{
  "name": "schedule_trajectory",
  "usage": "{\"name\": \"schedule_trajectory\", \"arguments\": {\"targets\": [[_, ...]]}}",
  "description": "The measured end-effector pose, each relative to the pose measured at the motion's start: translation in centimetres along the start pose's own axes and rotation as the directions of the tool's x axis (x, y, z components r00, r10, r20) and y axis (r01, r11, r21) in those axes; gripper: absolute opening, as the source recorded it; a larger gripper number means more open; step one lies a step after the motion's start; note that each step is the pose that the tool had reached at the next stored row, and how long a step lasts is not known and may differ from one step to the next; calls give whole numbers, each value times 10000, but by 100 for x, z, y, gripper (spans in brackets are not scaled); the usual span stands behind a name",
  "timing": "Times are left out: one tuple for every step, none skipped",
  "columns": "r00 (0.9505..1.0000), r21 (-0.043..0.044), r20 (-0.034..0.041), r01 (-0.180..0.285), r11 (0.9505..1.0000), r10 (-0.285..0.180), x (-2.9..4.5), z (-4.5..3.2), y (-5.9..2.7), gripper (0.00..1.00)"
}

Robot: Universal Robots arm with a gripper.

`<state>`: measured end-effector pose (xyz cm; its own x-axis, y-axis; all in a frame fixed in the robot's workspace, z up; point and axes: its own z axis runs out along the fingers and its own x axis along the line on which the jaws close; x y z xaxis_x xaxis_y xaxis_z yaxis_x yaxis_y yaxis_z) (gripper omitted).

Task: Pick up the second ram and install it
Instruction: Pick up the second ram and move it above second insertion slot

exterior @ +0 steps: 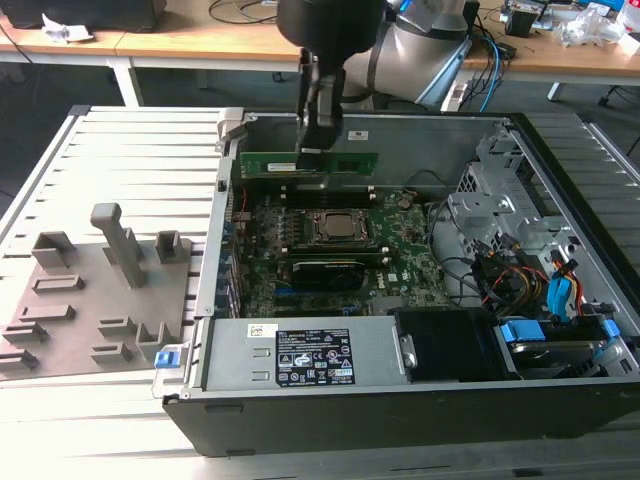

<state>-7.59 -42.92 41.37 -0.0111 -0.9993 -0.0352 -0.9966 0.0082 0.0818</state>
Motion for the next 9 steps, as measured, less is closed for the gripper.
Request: {"name": "schedule_trajectory", "arguments": {"targets": [[10000, -5, 0, 1, 10000, -1, 0, -3, -35, 14], [10000, -15, 0, 0, 10000, 0, -1, -8, -96, 14], [10000, -22, 0, -1, 10000, 1, -2, -12, -144, 14], [10000, -28, 0, 1, 10000, -1, -2, -14, -177, 14], [10000, -32, 0, 0, 10000, 0, -2, -17, -207, 14], [10000, -42, 0, -1, 10000, 1, -3, -21, -266, 14], [10000, -54, 0, 0, 10000, 0, -4, -27, -341, 14], [10000, -62, -1, -2, 10000, 2, -4, -31, -385, 14], [10000, -67, 1, -3, 10000, 3, -4, -32, -412, 14]]}}
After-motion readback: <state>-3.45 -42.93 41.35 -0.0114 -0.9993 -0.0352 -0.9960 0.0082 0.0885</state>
